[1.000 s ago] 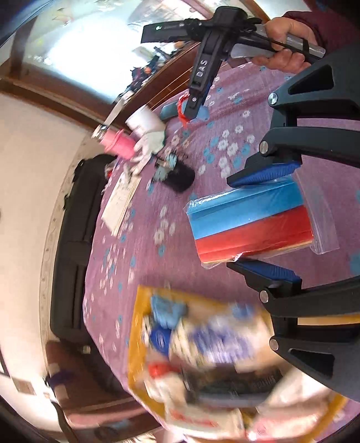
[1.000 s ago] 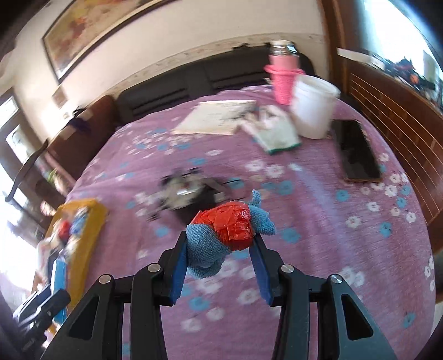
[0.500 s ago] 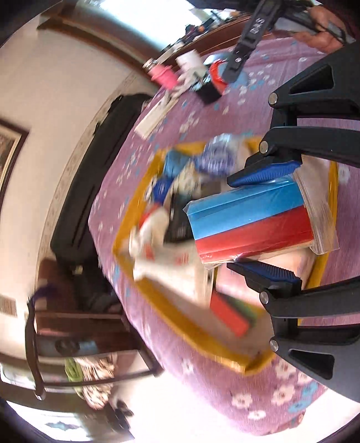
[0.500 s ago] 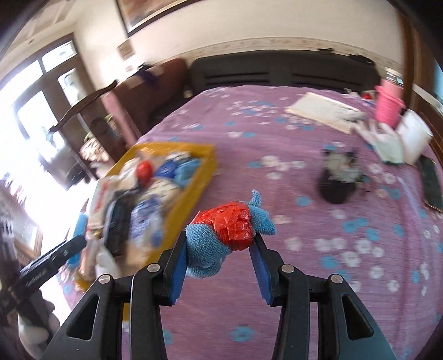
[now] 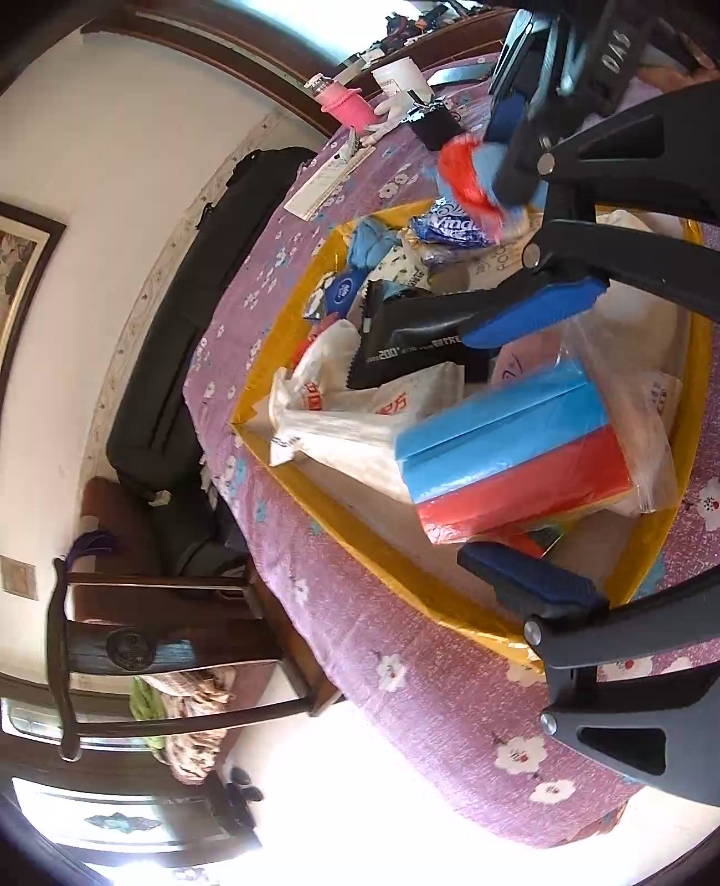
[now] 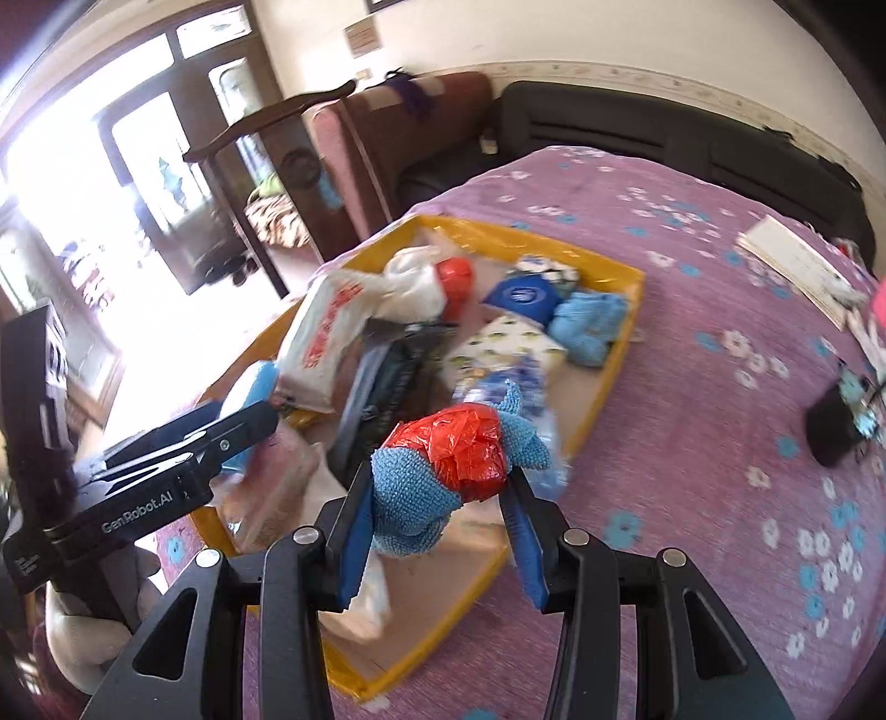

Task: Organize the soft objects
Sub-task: 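Carry the sponge packet and sock bundle over the tray with both tools, then lower the sponge packet and sock bundle into the tray and open both tools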

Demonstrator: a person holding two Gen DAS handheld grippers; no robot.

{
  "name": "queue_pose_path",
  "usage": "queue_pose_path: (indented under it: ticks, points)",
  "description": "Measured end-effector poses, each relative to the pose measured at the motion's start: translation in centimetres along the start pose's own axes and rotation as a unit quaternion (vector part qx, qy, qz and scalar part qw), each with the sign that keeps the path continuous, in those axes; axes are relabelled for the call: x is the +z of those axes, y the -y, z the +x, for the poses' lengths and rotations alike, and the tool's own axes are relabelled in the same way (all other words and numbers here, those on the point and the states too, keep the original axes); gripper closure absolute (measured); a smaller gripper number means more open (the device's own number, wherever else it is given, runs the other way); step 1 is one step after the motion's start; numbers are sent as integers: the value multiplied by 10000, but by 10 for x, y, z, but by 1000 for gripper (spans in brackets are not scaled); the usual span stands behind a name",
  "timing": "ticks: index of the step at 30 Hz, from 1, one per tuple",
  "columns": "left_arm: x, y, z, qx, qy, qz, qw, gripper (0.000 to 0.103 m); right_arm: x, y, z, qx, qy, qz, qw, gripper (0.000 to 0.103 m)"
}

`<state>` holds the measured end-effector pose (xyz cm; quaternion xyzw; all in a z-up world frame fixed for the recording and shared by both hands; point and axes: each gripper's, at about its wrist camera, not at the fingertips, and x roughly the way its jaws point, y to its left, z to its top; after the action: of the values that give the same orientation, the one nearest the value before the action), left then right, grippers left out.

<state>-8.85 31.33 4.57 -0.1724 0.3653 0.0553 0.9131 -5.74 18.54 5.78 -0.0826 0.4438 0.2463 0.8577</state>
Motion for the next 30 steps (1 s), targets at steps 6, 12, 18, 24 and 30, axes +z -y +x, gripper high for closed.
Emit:
queue_pose_path:
  ticks: [6,12,18,24,30]
  points:
    - [3,2,-21,154,410,75,9990,22,0,-19,19,-120,-121,-418,9990,55]
    - [2,10,-37,550,755,367,9949,18,3,-26,36,-405,-78,-674,9969,52]
    - [2,15,-41,670,812,457,9934,16,8,-31,43,-520,-51,-839,9951,47]
    - [0,16,-46,739,821,474,9927,15,10,-27,28,-405,109,-734,9964,32]
    - [0,24,-53,728,845,548,9922,15,8,-26,12,-279,218,-631,9974,30]
